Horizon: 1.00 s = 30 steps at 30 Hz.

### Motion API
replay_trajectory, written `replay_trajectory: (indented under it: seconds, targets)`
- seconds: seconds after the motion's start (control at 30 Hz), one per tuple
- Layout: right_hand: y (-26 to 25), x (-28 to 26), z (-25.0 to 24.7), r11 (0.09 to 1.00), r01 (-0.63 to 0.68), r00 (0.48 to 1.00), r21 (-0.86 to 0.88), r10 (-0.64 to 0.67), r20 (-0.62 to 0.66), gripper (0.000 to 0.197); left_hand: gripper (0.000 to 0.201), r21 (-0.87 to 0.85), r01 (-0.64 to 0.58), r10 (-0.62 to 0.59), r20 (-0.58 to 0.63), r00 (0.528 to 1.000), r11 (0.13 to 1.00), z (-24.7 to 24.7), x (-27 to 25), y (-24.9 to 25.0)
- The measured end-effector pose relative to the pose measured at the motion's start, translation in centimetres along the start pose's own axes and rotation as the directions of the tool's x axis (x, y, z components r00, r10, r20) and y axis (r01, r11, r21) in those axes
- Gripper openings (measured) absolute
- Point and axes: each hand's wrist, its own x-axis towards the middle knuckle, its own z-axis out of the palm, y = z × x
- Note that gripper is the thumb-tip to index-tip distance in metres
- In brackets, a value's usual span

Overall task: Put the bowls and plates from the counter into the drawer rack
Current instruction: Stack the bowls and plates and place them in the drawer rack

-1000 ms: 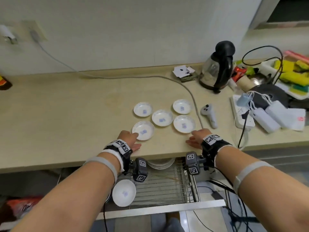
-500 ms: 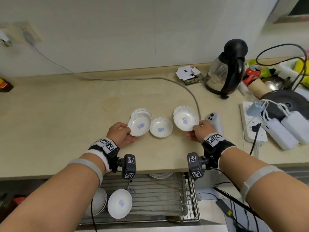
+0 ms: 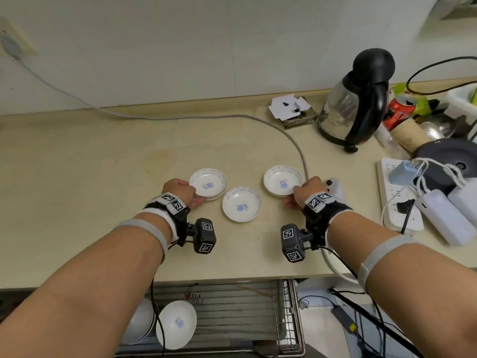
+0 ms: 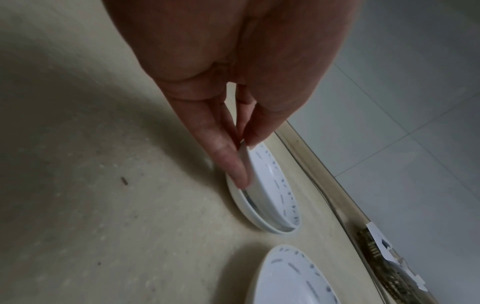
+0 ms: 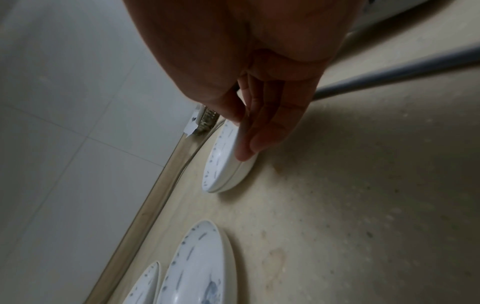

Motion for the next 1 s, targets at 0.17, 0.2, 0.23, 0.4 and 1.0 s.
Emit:
replay_trajectory:
  seconds: [0.17, 0.2, 0.23, 0.4, 1.0]
  targets:
    - [-0.6, -1.1, -0.3, 0.976, -0.004, 1.0, -0.22, -0.003, -0.031, 0.031, 0.029, 0.042, -0.021, 0.02, 0.018, 1.0, 0.999, 0.1, -0.2, -0.1]
    - [-0.6, -1.1, -0.4, 0.961, 0.002, 0.999, -0.276, -0.013, -0.039, 0.031, 0.029, 0.054, -0.027, 0.026, 0.027, 0.999, 0.998, 0.1, -0.1, -0.2]
    - [-0.8, -1.2, -0.5, 0.947, -0.003, 0.999, -0.322, -0.009, -0.037, 0.029, 0.032, 0.062, -0.028, 0.026, 0.037, 0.999, 0.998, 0.1, -0.1, -0.3]
    - [-0.8, -0.7, -0.5, 0.927, 0.039, 0.999, -0.373, -0.035, 0.017, 0.04, 0.039, 0.001, -0.002, 0.002, 0.093, 0.996, 1.0, 0.2, -0.2, -0.8]
    - [-1.0, -6.0, 5.1, 0.974, 0.184, 0.967, -0.131, -0.156, 0.2, 0.018, 0.034, -0.103, -0.11, 0.136, 0.294, 0.946, 0.989, -1.0, -6.7, -0.2]
